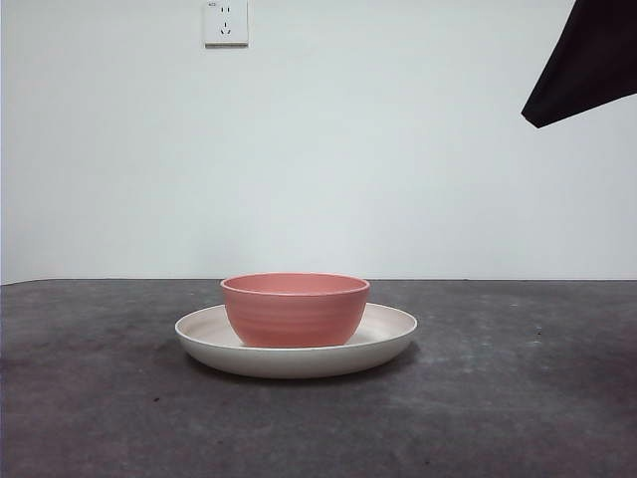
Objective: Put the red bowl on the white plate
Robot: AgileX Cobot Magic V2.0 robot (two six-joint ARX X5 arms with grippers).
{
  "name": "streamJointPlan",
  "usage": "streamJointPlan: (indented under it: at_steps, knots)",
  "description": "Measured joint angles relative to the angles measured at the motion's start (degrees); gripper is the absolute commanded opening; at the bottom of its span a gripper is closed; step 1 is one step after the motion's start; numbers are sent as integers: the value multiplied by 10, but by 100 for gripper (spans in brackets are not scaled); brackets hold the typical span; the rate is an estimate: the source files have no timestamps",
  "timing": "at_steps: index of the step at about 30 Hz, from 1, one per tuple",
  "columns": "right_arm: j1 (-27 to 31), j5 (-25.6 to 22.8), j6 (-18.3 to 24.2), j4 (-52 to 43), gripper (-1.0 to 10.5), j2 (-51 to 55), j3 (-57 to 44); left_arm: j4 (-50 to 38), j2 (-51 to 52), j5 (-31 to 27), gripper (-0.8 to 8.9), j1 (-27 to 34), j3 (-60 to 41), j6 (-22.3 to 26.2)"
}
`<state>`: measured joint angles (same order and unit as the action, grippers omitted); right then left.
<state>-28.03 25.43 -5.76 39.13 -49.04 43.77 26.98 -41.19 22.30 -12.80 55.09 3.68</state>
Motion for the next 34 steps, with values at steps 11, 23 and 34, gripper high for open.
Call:
streamJointPlan:
  at_steps: [11, 23, 34]
  knots:
    - [0, 0, 0, 0, 10, 0, 0, -154, 209, -163, 9, 161, -219, 14]
    - [0, 0, 0, 0, 10, 0, 0, -158, 351, -171, 9, 194, -441, 6]
    - [0, 0, 0, 0, 10, 0, 0, -157, 407, -194, 9, 194, -511, -15]
